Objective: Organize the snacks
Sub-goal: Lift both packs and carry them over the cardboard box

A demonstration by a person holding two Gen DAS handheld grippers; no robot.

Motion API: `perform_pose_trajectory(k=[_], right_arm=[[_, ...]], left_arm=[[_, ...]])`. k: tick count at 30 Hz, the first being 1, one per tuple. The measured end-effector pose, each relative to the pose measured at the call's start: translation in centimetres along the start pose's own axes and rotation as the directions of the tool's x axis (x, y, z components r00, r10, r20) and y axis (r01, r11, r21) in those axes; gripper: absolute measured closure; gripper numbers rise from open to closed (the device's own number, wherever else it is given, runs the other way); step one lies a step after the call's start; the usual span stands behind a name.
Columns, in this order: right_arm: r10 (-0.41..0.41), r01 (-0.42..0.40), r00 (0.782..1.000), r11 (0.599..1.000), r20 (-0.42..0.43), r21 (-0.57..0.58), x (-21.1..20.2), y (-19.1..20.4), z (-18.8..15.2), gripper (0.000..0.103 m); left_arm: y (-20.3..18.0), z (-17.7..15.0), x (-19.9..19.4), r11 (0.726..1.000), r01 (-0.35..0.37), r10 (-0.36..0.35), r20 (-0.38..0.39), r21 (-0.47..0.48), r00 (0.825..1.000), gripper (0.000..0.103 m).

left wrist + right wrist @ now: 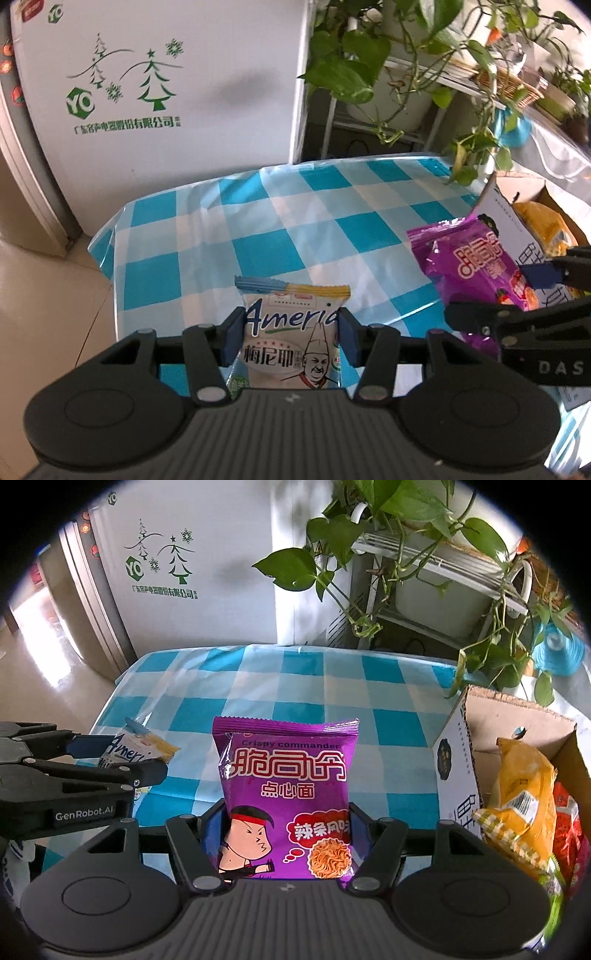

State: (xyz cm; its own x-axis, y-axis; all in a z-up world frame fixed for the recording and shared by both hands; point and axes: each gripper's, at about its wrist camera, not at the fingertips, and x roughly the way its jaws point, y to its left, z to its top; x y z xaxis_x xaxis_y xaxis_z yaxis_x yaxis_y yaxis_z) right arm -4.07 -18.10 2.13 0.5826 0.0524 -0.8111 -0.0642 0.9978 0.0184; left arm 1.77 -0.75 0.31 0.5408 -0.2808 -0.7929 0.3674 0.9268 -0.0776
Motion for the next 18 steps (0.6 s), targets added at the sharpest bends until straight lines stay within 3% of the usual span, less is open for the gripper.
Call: perform_pose_trajectory(k=[10, 18], right_arm=[[0.006, -0.005, 1.000, 0.999, 0.024, -0.033, -1.1, 0.0, -0.1, 0.031], [-0.006, 0.007, 0.996, 1.000, 0.089, -0.002, -3.4, -1.7, 0.1, 0.031]], left_arm=[[0.7, -0.7, -1.2, 0.993, -0.040, 0.046, 0.050, -0.112, 0.998, 0.052], [-1.0, -2.1, -2.2, 0.987, -0.019, 0.026, 0.043, -0.162, 0.999, 0.052]])
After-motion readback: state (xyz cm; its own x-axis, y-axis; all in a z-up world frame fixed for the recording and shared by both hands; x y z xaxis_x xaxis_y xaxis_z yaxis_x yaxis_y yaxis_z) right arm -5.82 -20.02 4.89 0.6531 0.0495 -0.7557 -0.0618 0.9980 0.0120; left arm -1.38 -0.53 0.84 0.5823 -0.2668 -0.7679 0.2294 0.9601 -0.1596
